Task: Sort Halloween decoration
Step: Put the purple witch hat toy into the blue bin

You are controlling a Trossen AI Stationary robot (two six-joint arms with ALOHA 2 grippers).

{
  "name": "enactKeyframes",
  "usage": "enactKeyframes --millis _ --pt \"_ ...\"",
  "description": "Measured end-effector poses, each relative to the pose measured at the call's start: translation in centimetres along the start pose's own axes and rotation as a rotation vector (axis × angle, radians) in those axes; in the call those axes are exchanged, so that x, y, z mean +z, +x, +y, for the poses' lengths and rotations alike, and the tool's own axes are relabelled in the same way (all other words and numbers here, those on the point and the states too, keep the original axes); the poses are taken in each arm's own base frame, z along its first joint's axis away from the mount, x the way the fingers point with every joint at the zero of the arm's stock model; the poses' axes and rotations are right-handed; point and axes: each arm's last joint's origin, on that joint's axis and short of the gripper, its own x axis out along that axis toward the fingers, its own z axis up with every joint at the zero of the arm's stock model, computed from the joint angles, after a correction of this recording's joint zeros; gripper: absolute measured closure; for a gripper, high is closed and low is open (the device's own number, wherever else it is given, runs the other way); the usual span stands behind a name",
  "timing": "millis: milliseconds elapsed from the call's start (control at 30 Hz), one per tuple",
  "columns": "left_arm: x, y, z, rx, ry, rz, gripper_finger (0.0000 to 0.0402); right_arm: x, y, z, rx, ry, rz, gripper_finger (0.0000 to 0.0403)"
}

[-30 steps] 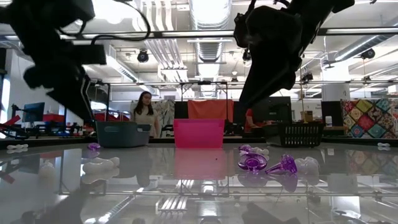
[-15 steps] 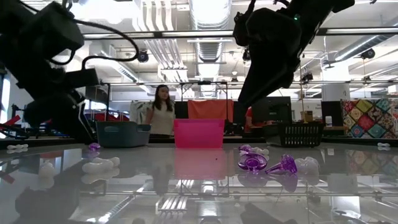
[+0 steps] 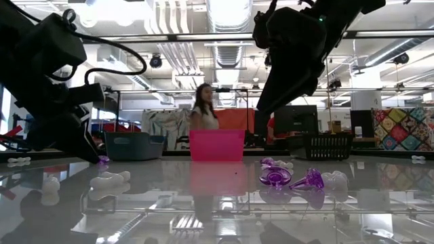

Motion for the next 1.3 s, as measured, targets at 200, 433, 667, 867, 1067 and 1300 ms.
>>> enactKeyframes --millis 200,433,667,867,1067,1300 --pt "-0.1 0.2 -0.1 0.002 -0.025 0.006 0.0340 0.0 0.0 0.0 0.000 0.000 0.000 0.0266" --pt "-0.2 0.4 -0.1 0.010 -0.054 0.013 0.0397 0.0 0.0 0.0 0.000 0.001 0.000 0.0266" --pt "0.0 0.1 -0.4 -0.019 -0.083 0.007 0.0400 0.0 0.0 0.0 0.000 0.001 -0.001 0.0266" --pt "2.5 -1.5 -1.3 -0.107 -0.049 -0.076 0.0401 0.0 0.0 0.0 0.000 0.001 -0.001 0.0266" --pt "5.7 -3.0 -0.7 -0.033 -0.031 -0.184 0.0401 0.0 0.0 0.0 0.002 0.002 -0.004 0.0266" --pt "9.2 -3.0 3.6 0.223 -0.088 -0.102 0.0402 0.2 0.0 0.1 0.012 -0.010 -0.021 0.0266"
